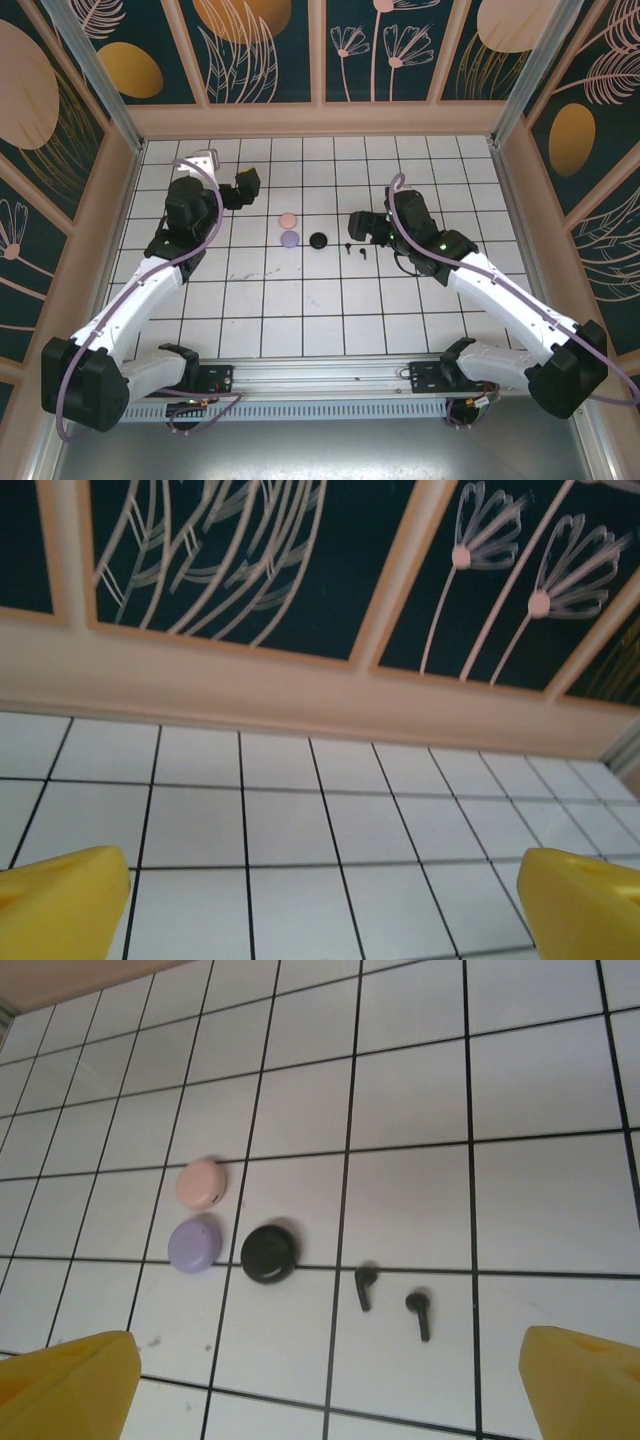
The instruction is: Insert wireless bluetooth earbuds into charging case
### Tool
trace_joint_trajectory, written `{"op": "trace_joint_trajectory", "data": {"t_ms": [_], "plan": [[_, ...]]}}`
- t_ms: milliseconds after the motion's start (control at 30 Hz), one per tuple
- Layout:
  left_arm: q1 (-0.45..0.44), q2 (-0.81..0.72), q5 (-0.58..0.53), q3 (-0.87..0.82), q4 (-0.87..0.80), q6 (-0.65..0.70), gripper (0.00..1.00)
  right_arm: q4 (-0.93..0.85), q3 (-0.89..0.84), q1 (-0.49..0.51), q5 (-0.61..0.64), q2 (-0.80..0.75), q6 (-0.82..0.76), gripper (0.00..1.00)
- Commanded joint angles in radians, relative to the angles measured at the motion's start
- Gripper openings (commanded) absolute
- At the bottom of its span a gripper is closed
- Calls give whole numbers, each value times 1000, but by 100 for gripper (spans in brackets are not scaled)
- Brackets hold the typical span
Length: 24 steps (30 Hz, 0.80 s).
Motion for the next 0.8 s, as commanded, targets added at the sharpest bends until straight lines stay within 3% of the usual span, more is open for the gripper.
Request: {"op": "trace_joint_trajectory", "data": {"t_ms": [0, 133, 400, 767], "plan": [[2, -21, -75, 7, 72, -84, 99, -36, 66, -4, 45, 51, 9, 99], [1, -3, -171, 24, 45, -160, 99, -65, 132, 2, 43, 146, 34, 99], [1, 18, -105, -23, 125, -112, 99, -68, 203, 36, -70, 342, 84, 93], [2, 77, -241, 3, 69, -119, 99, -174, 430, 120, -20, 682, 129, 85]]}}
